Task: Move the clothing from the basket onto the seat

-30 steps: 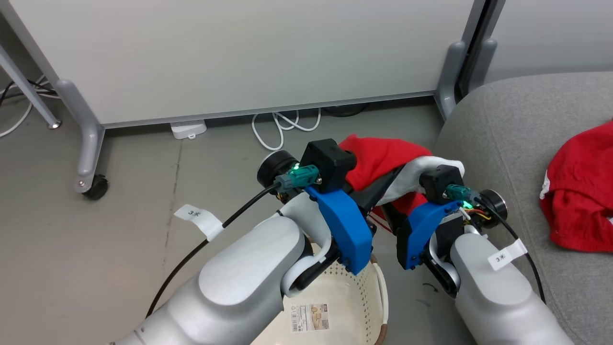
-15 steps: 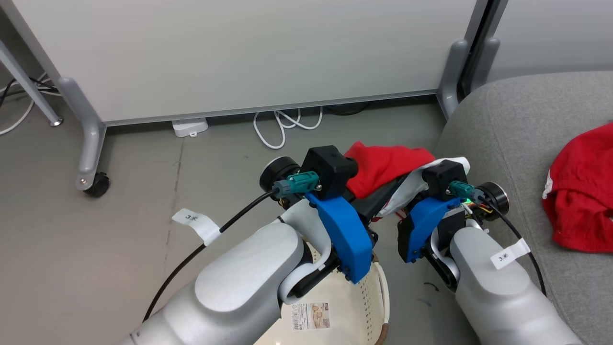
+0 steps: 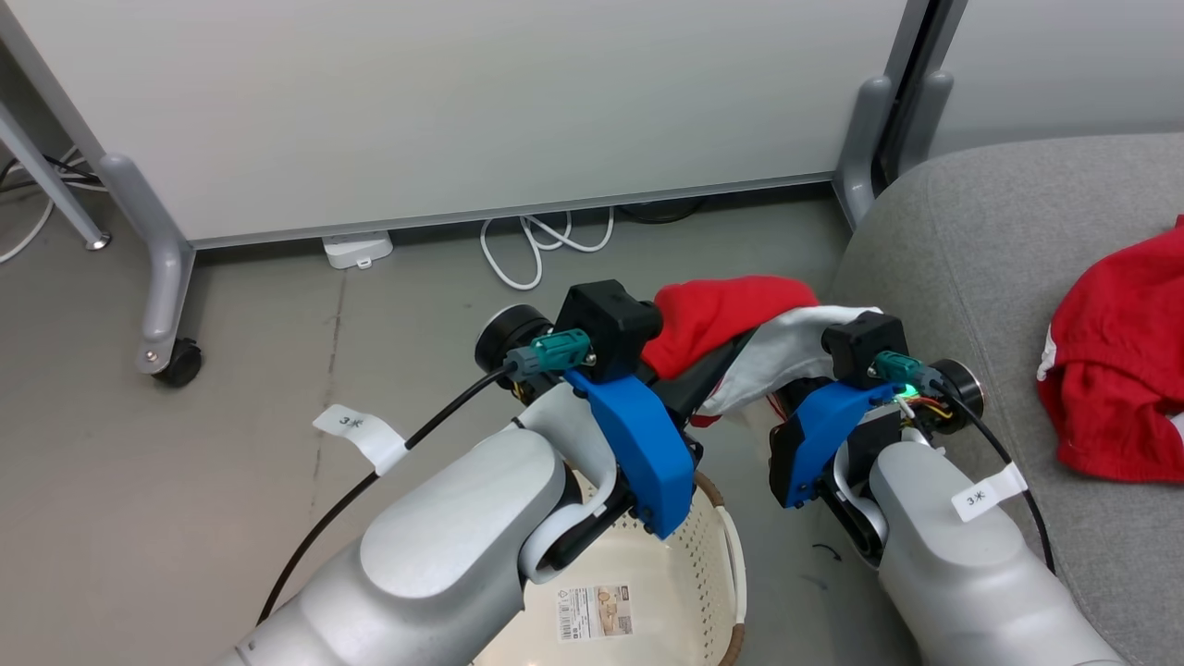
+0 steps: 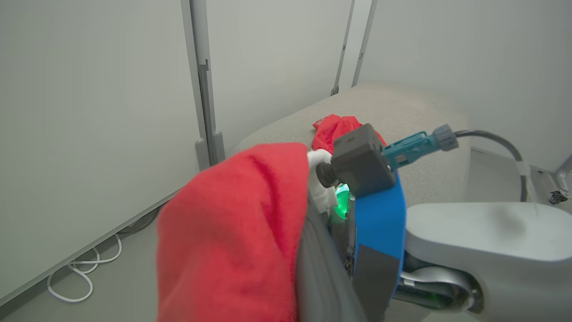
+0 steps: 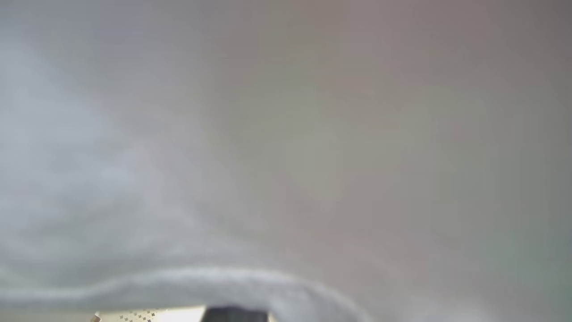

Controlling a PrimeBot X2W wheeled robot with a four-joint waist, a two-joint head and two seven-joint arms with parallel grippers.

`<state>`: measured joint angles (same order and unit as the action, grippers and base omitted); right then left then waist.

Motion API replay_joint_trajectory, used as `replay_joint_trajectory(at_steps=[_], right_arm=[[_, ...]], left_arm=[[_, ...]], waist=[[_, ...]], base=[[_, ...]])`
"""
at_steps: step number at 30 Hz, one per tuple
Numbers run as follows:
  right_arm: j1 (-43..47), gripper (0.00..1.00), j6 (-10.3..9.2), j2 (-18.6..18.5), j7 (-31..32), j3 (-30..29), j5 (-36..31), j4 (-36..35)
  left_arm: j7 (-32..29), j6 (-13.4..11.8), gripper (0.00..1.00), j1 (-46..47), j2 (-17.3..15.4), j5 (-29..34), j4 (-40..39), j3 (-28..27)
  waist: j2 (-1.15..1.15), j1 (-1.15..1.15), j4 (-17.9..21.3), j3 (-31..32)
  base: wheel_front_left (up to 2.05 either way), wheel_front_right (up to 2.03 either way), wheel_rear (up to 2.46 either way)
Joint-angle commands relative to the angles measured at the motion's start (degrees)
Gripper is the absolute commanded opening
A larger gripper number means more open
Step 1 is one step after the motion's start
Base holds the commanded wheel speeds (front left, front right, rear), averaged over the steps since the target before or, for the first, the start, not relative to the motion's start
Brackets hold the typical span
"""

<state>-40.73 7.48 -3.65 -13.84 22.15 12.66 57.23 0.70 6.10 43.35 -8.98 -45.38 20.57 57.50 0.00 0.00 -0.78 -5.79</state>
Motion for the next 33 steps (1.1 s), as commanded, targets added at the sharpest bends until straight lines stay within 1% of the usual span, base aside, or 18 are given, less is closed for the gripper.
replay_joint_trajectory(at_steps=[1, 6, 7, 8, 9, 17, 25, 29, 33], right_arm=[[-1.1, 0.0, 0.03, 0.2, -0.4, 0.1, 0.3, 0.3], [-1.4, 0.0, 0.03, 0.2, -0.7, 0.1, 1.2, 0.9], [-1.4, 0.0, 0.03, 0.2, -0.8, 0.1, 1.4, 1.0], [-1.4, 0.0, 0.03, 0.3, -0.9, 0.0, 1.6, 1.1], [-1.4, 0.0, 0.03, 0.3, -1.0, -0.1, 1.9, 1.1], [-1.2, 0.0, 0.03, 0.2, -1.2, -0.9, 3.1, 1.0], [-0.3, 0.0, 0.03, -0.7, -1.4, -2.0, 3.5, 0.4], [0.0, 0.0, 0.03, -1.1, -1.4, -2.7, 3.5, 0.2], [0.2, 0.0, 0.03, -1.3, -1.4, -3.2, 3.4, -0.2]], left_arm=[[0.4, -0.2, 0.0, -0.4, -0.3, 0.0, 0.3, -0.2], [0.5, -0.5, 0.01, -0.6, -0.4, 0.0, 1.0, 0.0], [0.5, -0.5, 0.52, -0.7, -0.4, -0.1, 1.1, 0.1], [0.6, -0.5, 0.82, -0.8, -0.4, -0.1, 1.2, 0.1], [0.7, -0.6, 1.0, -0.9, -0.5, 0.0, 1.3, 0.2], [3.3, -1.5, 1.0, -3.7, -1.6, -0.9, 2.2, -0.6], [7.0, -2.1, 1.0, -8.4, -4.4, -1.2, 2.8, -1.2], [9.8, -2.5, 1.0, -10.4, -5.5, -1.5, 2.7, -2.2], [12.0, -3.3, 1.0, -12.2, -6.6, -1.8, 2.6, -3.6]], waist=[[0.0, 0.0, 0.0, 0.0], [0.0, 0.0, 0.0, 0.1], [0.0, 0.0, 0.1, 0.2], [0.0, 0.0, 0.1, 0.2], [0.0, 0.0, 0.1, 0.2], [0.0, 0.0, 0.4, 0.6], [0.0, 0.0, 0.9, 1.2], [0.0, 0.0, 1.1, 1.4], [0.0, 0.0, 1.6, 1.6]], base=[[0.0, 0.0, 0.0], [0.0, 0.0, 0.0], [0.0, 0.0, 0.0], [0.0, 0.0, 0.0], [0.0, 0.0, 0.0], [0.0, 0.0, 0.0], [0.0, 0.0, 0.0], [0.0, 0.0, 0.0], [0.0, 0.0, 0.0]])
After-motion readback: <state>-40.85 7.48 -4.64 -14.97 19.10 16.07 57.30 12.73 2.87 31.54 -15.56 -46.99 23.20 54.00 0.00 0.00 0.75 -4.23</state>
